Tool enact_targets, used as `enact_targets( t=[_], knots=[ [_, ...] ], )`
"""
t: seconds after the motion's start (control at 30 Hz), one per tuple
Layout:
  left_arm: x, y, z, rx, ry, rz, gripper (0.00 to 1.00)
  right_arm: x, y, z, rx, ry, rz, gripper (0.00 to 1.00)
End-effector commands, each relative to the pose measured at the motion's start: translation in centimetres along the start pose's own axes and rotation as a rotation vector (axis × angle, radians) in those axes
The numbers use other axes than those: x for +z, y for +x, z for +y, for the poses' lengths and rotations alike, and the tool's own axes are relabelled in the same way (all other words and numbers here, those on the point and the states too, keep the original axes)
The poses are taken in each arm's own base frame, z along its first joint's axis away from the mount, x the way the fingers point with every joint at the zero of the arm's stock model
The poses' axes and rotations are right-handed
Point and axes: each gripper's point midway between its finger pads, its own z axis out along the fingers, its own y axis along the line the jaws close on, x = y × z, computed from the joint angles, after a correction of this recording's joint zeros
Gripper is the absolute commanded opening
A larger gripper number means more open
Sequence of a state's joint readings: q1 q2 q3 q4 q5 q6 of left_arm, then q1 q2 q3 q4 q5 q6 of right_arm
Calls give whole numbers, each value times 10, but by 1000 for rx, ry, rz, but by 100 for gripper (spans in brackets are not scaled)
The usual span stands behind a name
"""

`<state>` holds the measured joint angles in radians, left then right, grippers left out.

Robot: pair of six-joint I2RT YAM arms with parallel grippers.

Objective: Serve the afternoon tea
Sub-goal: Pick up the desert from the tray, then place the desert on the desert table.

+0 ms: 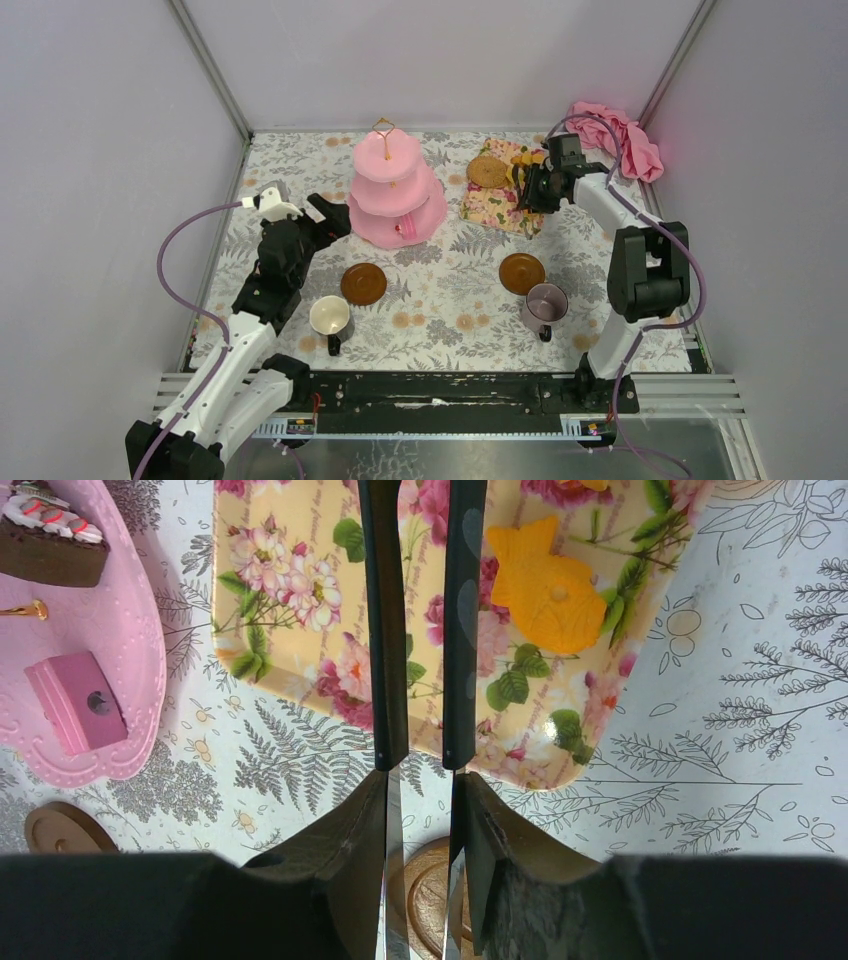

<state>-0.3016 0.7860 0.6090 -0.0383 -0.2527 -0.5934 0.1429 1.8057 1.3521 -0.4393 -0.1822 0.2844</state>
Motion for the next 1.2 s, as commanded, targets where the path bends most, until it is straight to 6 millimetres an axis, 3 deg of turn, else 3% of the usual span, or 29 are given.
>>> enact_targets(
  t=[0.0, 0.33, 0.57, 0.83, 1.17],
  knots=[
    [2, -12, -5, -6, 12, -48, 100, -25, -18, 16, -51, -21, -94, 0],
    [2, -13, -4, -5, 5, -55, 100, -40, -15, 27, -84, -6, -124, 0],
    [0, -14, -3, -8, 1, -62, 100, -63, 2, 57, -147, -15, -159, 0],
    [-2, -15, -1, -11, -3, -72, 100, -86, 48, 88, -206, -27, -179, 0],
    [-3, -15, 0, -14, -2, -73, 100, -99, 127, 131, -296, -64, -174, 0]
  ],
)
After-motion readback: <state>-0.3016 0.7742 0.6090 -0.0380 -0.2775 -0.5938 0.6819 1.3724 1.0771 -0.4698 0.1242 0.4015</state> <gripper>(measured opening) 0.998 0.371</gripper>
